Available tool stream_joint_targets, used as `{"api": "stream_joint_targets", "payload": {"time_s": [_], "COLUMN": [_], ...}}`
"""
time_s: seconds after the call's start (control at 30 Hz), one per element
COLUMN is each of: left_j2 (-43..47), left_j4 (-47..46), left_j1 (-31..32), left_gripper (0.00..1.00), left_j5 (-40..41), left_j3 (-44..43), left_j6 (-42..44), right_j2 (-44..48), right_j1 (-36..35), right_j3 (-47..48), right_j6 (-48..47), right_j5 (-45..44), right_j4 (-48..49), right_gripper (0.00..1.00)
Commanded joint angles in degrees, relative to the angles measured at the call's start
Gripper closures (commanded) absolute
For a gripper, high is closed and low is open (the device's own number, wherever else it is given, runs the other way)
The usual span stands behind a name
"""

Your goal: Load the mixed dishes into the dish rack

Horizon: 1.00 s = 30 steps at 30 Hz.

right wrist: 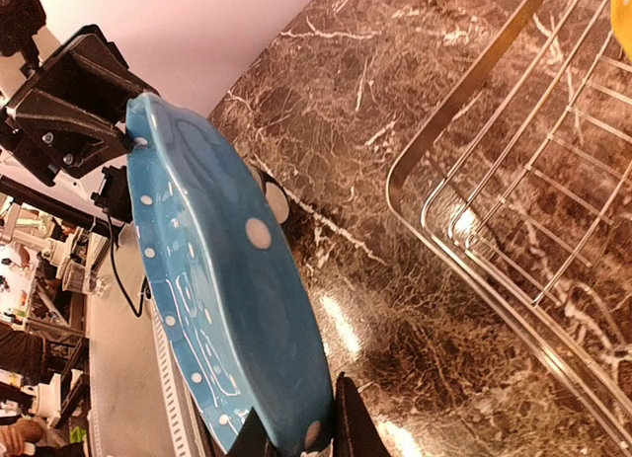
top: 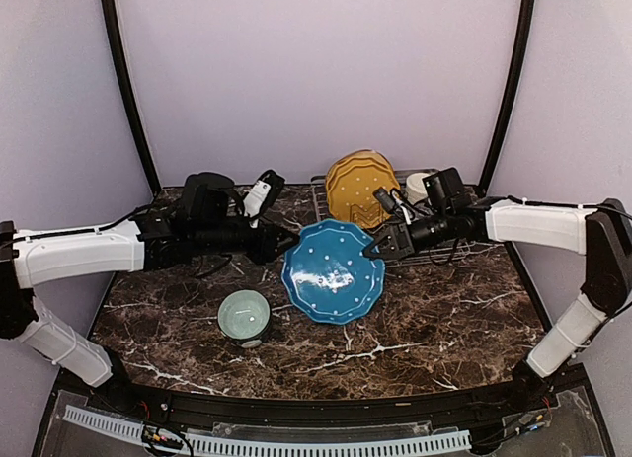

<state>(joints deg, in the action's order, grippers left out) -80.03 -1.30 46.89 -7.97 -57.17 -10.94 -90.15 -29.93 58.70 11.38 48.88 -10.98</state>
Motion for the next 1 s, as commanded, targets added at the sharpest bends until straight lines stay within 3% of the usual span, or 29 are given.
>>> {"api": "stream_joint_targets", "payload": {"time_s": [0.0, 0.17, 0.47, 0.77, 0.97], "left_j2": [2.69, 4.41, 9.19, 10.36, 9.96], "left_j4": [-1.27, -0.63, 0.82, 1.02, 0.97], "left_j1": [-0.22, -0.27, -0.38, -0.40, -0.41], "left_gripper": [0.67, 0.55, 0.36, 0.33, 0.33], "left_j5": [1.50, 4.75, 16.60, 18.53, 19.16], "left_j3": [0.11, 0.08, 1.71, 3.18, 3.44], "left_j6": [0.66, 1.33, 1.61, 2.29, 2.65], "right_j2": [4.27, 6.35, 6.81, 2.92, 0.43], "right_j1": [1.72, 3.31, 5.23, 5.58, 6.08], "right_j3": [5.24, 8.89, 19.70, 28.29, 28.06], "right_j6": [-5.00, -7.66, -15.45, -28.57, -38.86], "right_j5": [2.39, -0.58, -15.21, -32.82, -36.92], "right_j4": [0.78, -1.59, -6.55, -1.69, 7.39], "right_gripper": [1.00, 1.00, 1.00, 1.00, 1.00]}}
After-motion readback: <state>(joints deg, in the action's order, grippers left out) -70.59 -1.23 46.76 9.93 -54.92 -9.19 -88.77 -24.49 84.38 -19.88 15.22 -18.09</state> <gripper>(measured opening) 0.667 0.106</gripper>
